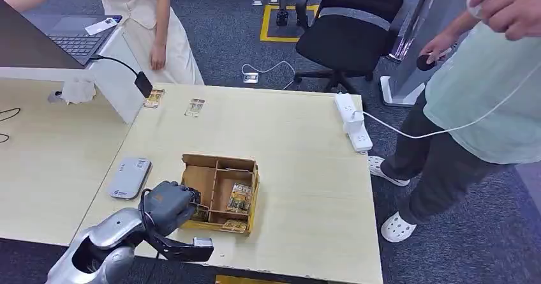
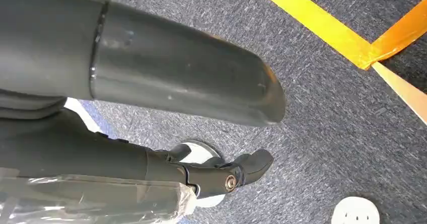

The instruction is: Pass the card to the sensor for recognition and then transmit it.

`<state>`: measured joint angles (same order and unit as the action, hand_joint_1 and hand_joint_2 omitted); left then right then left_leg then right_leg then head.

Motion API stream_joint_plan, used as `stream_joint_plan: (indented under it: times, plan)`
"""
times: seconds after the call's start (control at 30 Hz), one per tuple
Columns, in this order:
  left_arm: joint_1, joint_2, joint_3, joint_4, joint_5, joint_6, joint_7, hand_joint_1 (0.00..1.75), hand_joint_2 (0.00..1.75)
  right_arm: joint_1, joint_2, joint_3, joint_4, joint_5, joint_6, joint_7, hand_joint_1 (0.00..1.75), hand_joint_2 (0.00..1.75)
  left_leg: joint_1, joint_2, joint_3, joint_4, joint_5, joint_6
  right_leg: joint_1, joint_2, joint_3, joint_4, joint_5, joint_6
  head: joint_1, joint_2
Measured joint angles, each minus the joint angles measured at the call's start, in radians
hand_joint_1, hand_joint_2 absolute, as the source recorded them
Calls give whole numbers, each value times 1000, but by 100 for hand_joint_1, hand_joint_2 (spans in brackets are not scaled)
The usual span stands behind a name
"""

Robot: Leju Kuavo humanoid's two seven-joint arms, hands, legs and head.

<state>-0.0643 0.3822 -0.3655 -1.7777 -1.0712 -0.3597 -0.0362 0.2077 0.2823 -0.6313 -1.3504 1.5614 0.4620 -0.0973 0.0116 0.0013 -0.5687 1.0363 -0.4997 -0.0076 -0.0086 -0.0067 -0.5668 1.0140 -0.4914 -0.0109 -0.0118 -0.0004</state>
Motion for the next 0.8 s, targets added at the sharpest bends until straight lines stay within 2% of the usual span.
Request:
stream_joint_plan:
  times: [0.37, 0.57, 0.8]
  plan:
    - [-8, 14, 0, -3, 64, 53, -13, 175, 175, 0, 0, -1, 2, 3, -12, -1, 0, 0, 0, 0, 0, 0, 0, 0, 0, 0, 0, 0, 0, 0, 0, 0]
    - [-29, 62, 15, -77, 155, 53, -63, 175, 175, 2, 0, -8, 3, -11, -14, 7, 0, 0, 0, 0, 0, 0, 0, 0, 0, 0, 0, 0, 0, 0, 0, 0]
    - [-29, 88, 15, -109, 160, 58, -56, 175, 175, 2, 0, -14, 5, -14, -17, 11, 0, 0, 0, 0, 0, 0, 0, 0, 0, 0, 0, 0, 0, 0, 0, 0]
